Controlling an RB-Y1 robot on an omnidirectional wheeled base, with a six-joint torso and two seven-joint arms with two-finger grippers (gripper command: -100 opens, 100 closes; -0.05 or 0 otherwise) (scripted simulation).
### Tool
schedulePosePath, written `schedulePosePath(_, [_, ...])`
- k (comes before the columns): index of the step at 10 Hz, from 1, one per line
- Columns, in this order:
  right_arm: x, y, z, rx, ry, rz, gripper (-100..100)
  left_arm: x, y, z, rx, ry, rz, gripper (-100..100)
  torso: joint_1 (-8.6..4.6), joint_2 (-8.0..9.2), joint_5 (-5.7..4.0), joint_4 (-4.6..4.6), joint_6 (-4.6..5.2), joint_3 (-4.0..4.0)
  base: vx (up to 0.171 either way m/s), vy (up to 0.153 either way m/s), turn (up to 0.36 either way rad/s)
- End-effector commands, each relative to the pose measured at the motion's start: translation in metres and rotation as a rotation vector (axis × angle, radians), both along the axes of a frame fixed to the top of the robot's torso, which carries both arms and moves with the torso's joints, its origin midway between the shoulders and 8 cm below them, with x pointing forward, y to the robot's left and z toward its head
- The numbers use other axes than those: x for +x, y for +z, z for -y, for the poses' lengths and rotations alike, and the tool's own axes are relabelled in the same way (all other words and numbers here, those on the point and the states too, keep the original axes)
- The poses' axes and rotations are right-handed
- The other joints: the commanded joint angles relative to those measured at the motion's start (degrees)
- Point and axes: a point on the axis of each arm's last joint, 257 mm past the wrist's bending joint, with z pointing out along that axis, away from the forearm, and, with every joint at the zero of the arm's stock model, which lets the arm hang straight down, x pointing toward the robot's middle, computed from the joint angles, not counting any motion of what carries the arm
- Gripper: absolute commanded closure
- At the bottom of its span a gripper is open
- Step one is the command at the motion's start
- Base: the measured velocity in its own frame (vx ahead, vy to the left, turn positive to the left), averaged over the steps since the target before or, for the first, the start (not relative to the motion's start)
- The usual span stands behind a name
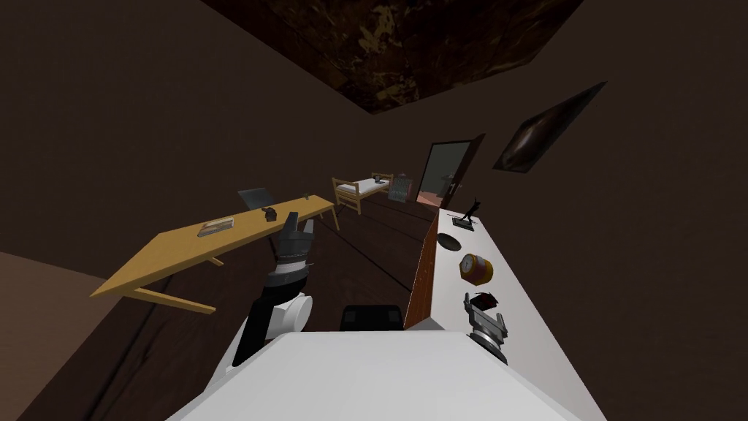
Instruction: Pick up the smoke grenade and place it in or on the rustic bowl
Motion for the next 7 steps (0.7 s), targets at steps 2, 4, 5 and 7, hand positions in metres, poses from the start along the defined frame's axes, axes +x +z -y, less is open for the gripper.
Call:
schedulePosePath(2, [0.023, 0.002, 0.003, -0.001, -0.017, 0.0, -100, 0.0, 0.0, 0.0, 0.0, 0.0, 0.0, 0, -0.04, 0.12, 0.0, 0.03, -0.04, 0.07, -0.054, -0.021, 0.114])
schedulePosePath(4, [0.037, 0.003, 0.005, 0.0, -0.027, 0.0, -100, 0.0, 0.0, 0.0, 0.0, 0.0, 0.0, 0, -0.05, 0.26, -0.01, 0.06, -0.02, 0.15, -0.068, -0.017, 0.09])
schedulePosePath(5, [0.046, 0.004, 0.006, 0.001, -0.032, 0.0, -100, 0.0, 0.0, 0.0, 0.0, 0.0, 0.0, 0, -0.03, 0.25, -0.01, 0.07, -0.04, 0.15, -0.044, -0.015, 0.077])
schedulePosePath(7, [0.042, 0.003, 0.006, 0.0, -0.03, 0.0, 100, 0.0, 0.0, 0.0, 0.0, 0.0, 0.0, 0, 0.0, 0.08, 0.0, 0.03, -0.03, 0.06, -0.006, -0.002, 0.013])
